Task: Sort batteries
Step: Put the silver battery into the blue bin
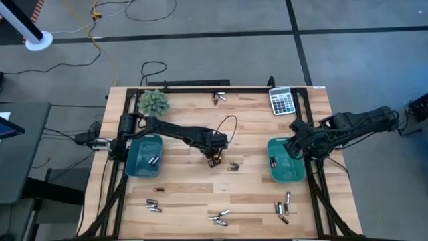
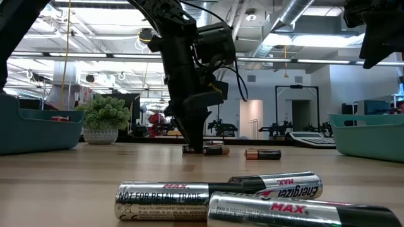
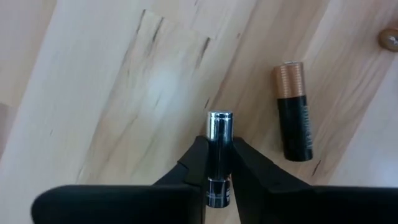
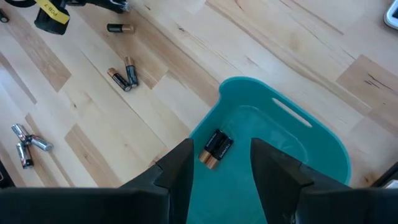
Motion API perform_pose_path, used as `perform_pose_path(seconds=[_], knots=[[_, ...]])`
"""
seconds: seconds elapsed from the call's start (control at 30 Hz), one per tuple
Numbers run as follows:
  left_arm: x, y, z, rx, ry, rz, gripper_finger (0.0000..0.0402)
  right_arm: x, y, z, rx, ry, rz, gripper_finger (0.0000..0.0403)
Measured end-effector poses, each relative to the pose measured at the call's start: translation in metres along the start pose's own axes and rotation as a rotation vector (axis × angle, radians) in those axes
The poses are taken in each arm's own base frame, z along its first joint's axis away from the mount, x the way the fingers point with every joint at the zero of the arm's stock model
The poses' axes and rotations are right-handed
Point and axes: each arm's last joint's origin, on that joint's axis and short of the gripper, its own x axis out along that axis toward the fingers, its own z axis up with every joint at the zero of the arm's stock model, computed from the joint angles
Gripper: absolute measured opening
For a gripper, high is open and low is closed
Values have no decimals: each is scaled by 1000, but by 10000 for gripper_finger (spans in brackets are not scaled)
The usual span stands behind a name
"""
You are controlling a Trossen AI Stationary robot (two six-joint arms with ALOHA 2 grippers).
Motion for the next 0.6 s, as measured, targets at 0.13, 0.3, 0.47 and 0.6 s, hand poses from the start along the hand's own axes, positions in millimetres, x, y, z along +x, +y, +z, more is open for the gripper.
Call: perform_pose_path(seconds=[0.13, 0.3, 0.47, 0.6], knots=[[-13, 2, -1, -51, -17, 2, 38, 0, 0, 0, -2, 0, 0, 173], [-53, 7, 2, -113, -104, 16, 38, 0, 0, 0, -2, -1, 2, 173], [-101, 14, -6, -226, -196, 65, 38, 0, 0, 0, -1, -1, 3, 173], [-150, 23, -26, -331, -245, 115, 38, 0, 1, 0, 1, -5, 10, 173]])
